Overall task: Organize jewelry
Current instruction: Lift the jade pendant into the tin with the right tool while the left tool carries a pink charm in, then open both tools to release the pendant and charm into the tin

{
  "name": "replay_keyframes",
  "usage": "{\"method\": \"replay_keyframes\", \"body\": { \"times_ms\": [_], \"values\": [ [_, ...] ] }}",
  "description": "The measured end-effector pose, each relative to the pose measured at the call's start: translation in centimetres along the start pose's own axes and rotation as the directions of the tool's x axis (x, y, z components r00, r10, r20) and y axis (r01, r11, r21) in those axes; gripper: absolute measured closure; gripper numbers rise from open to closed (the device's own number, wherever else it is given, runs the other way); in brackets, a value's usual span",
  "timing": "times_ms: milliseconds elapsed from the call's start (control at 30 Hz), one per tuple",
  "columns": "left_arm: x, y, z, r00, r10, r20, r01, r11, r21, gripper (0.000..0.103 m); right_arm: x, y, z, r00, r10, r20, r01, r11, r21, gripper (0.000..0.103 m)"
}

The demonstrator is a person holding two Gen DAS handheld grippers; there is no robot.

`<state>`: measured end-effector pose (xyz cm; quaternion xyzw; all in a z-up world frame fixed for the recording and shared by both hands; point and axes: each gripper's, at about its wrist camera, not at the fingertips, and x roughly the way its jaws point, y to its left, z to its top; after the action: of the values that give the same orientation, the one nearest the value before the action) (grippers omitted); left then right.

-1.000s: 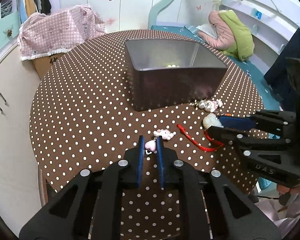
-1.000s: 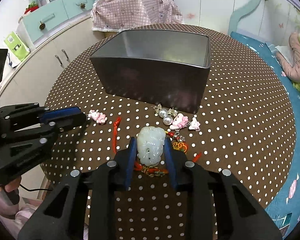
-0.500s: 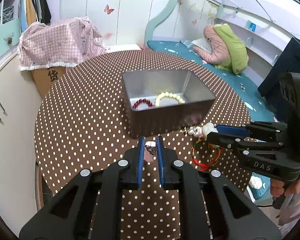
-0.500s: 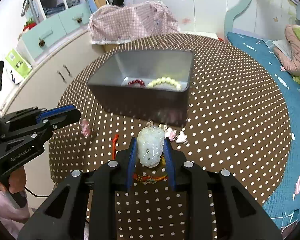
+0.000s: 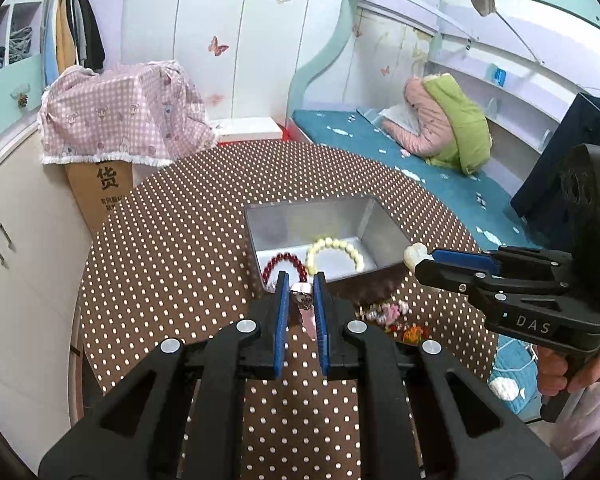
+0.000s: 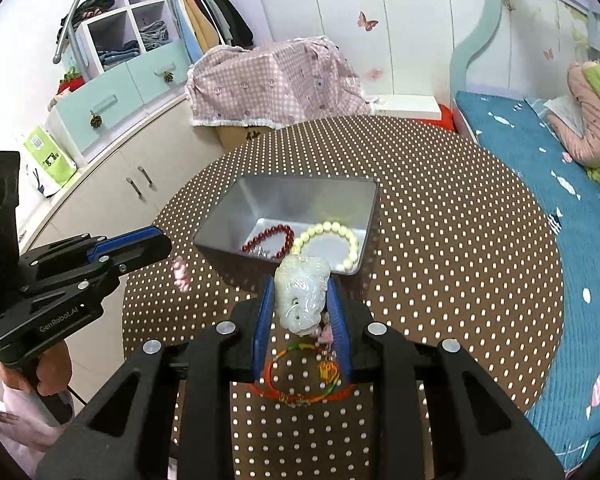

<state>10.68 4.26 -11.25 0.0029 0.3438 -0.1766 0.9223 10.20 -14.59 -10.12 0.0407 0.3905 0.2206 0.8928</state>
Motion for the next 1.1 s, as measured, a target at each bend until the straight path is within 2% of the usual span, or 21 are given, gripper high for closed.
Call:
{"method": "replay_keyframes", "body": {
  "times_ms": [267,500,667,833,1100],
  "values": [
    [1.4,0.2,2.5,1.000,-0.020,0.021,0.020,1.000,-0.013,0.090,1.2,-0.2,2.3,1.000,0.000,0.011,0.000,1.000,-0.009,0.078],
    [5.2,0.3,4.1,0.999,-0.033,-0.025,0.032,0.999,-0.027,0.090,4.2,-0.1,3.7,0.999,-0.004,-0.034,0.004,1.000,-0.015,0.078],
    [8.2,0.7,4.0,0.996,-0.027,-0.087,0.024,0.999,-0.036,0.090,6.7,-0.4,3.9,0.995,-0.034,-0.096,0.032,0.999,-0.027,0.078],
    [10.1,1.2,3.9,0.992,-0.002,-0.126,-0.004,0.999,-0.043,0.091,7.7,0.1,4.0,0.993,-0.038,-0.112,0.031,0.997,-0.064,0.078],
    [10.8,1.8,3.7,0.991,0.004,-0.136,-0.010,0.999,-0.042,0.089,7.9,0.0,4.0,0.991,-0.033,-0.131,0.024,0.998,-0.065,0.077]
  ]
}}
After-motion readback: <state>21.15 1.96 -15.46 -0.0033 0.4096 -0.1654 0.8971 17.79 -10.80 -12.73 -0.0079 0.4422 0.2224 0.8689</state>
